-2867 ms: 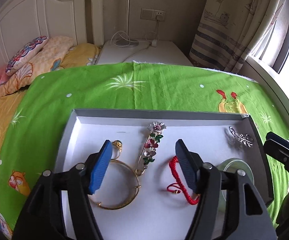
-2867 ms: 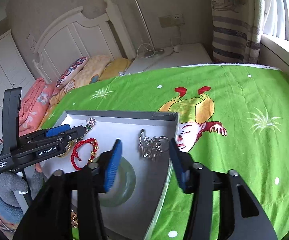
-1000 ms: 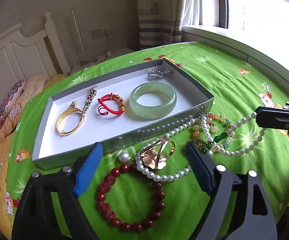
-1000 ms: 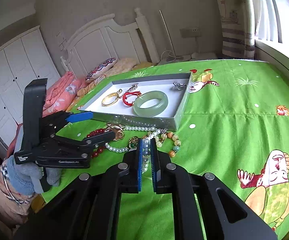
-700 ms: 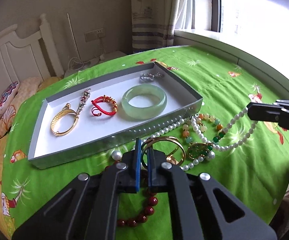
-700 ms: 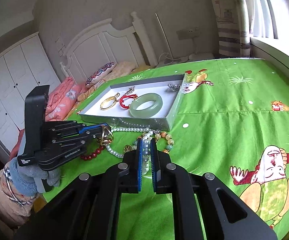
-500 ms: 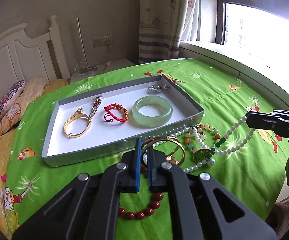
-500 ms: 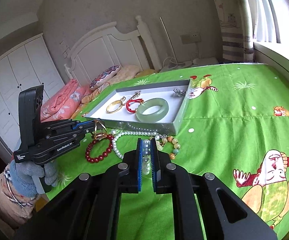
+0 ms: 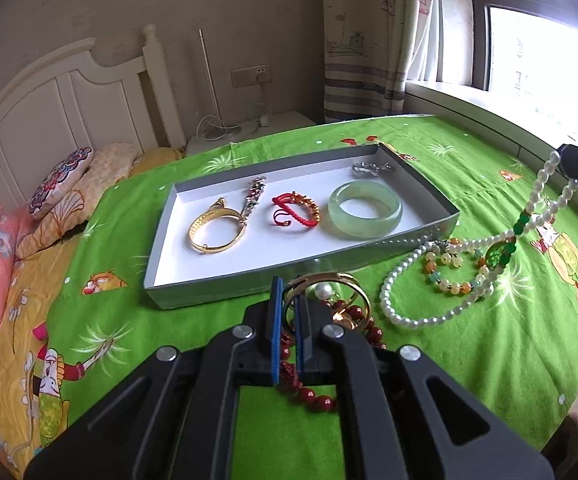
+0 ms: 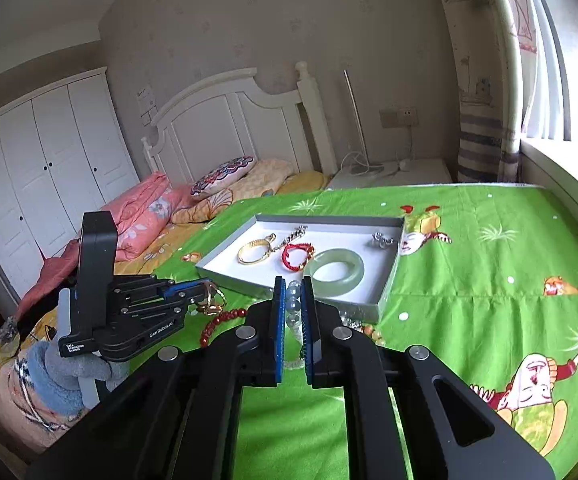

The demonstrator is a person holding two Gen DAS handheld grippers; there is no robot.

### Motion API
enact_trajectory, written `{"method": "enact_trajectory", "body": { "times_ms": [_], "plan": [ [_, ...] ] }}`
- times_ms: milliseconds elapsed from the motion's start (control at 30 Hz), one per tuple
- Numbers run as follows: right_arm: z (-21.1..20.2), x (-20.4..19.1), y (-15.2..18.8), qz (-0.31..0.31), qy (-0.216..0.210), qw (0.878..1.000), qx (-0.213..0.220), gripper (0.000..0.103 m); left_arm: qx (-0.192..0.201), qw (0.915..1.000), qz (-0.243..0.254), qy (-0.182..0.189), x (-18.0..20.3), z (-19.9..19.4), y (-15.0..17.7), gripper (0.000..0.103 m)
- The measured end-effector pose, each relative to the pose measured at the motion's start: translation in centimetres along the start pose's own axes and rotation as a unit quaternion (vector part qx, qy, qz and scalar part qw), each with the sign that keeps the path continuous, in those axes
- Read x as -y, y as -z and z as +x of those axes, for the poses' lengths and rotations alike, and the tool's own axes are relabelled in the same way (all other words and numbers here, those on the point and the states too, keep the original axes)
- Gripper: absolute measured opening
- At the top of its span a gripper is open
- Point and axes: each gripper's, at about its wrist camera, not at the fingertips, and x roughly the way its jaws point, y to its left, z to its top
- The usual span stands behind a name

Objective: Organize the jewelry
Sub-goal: 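Lift the pearl necklace high with the right tool while the left tool carries the gold ring, then lower the gold ring and pearl necklace into the box and open both tools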

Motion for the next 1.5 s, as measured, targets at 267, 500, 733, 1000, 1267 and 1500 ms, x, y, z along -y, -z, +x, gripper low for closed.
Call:
{"method": "enact_trajectory", "body": {
  "times_ms": [267,500,733,1000,1267,1500],
  "plan": [
    [-0.7,-1.7,-3.5,-0.027,0.007,0.999,0.033,0.009,0.002,0.9984,-0.045,-0.035,-3.2,-1.2,-0.1,0.005],
    [-0.7,-3.0,-6.2,-0.055,0.010,0.997,0.053,0.009,0.009,0.9951,-0.072,-0.066,-5.7,-2.5,-0.3,0.005],
    [0.3,-4.3,-8.9,-0.077,0.018,0.995,0.061,0.009,0.015,0.9918,-0.093,-0.087,-7.9,-3.1,-1.4,0.005],
    [2.9,-4.5,-12.3,-0.081,0.027,0.994,0.063,0.009,0.014,0.9910,-0.097,-0.091,-8.7,-1.9,-3.5,0.005],
    [7.5,-4.3,-15.0,-0.082,0.045,0.995,0.047,0.009,-0.005,0.9922,-0.100,-0.075,-8.1,1.8,-5.9,0.005],
    [12.2,-2.9,-16.0,-0.077,0.064,0.995,0.019,0.009,-0.038,0.9930,-0.098,-0.054,-6.9,6.2,-6.3,0.005]
  ]
}}
